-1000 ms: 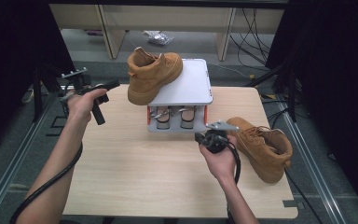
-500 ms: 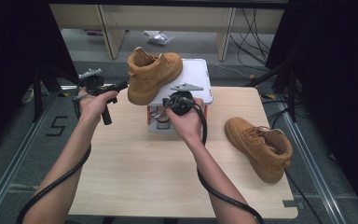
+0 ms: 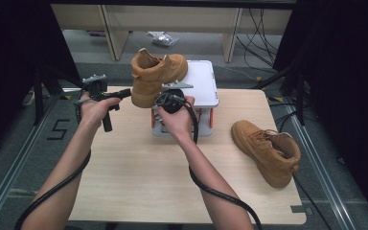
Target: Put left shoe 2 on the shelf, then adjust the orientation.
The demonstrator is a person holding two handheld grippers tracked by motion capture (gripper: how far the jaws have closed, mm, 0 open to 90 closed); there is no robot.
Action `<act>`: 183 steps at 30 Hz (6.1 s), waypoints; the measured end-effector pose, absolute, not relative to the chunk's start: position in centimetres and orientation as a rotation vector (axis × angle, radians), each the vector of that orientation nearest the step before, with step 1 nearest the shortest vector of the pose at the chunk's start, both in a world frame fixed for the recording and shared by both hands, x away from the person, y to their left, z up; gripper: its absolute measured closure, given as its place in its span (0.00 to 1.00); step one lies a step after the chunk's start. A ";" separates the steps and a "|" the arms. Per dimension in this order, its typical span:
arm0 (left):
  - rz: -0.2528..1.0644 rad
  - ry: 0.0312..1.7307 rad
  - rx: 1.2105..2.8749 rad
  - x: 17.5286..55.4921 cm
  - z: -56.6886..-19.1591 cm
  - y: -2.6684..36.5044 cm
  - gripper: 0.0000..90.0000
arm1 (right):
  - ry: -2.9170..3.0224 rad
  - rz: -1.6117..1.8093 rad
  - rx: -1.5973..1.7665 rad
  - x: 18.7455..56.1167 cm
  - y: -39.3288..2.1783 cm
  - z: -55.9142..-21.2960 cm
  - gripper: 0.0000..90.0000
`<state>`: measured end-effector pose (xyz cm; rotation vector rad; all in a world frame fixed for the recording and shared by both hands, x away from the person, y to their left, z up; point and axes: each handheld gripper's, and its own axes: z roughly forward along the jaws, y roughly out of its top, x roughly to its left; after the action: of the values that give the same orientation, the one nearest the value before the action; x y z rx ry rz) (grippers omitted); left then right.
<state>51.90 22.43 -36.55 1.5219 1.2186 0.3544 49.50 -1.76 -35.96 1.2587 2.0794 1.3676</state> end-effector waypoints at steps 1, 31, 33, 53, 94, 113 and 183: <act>0.356 1.218 1.525 51.9 -36.5 22.4 0.99 | 2.075 1.362 1.253 49.5 -1.7 -35.9 1.00; 0.282 1.160 1.579 52.1 -36.4 17.6 0.99 | 1.985 1.244 1.337 51.1 -5.5 -35.5 1.00; 0.278 1.157 1.583 52.2 -36.4 17.4 0.99 | 1.979 1.233 1.326 51.2 -5.7 -35.6 1.00; 0.303 1.160 1.599 52.1 -36.5 16.6 1.00 | 1.987 1.174 1.319 51.6 -5.9 -35.5 1.00; 0.398 1.205 1.416 41.4 -43.5 23.1 0.69 | 1.955 1.113 1.402 45.9 -18.3 -34.7 0.57; 0.392 1.203 1.442 40.0 -44.3 23.5 0.67 | 1.940 0.942 1.606 43.7 -27.1 -35.5 0.55; 0.377 1.247 1.450 39.9 -45.0 23.5 0.62 | 2.149 0.330 2.159 42.8 -38.0 -39.1 0.87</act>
<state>39.92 23.49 -44.99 1.4504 1.2467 0.3773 42.82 -38.03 -39.08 2.1587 2.1487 0.3302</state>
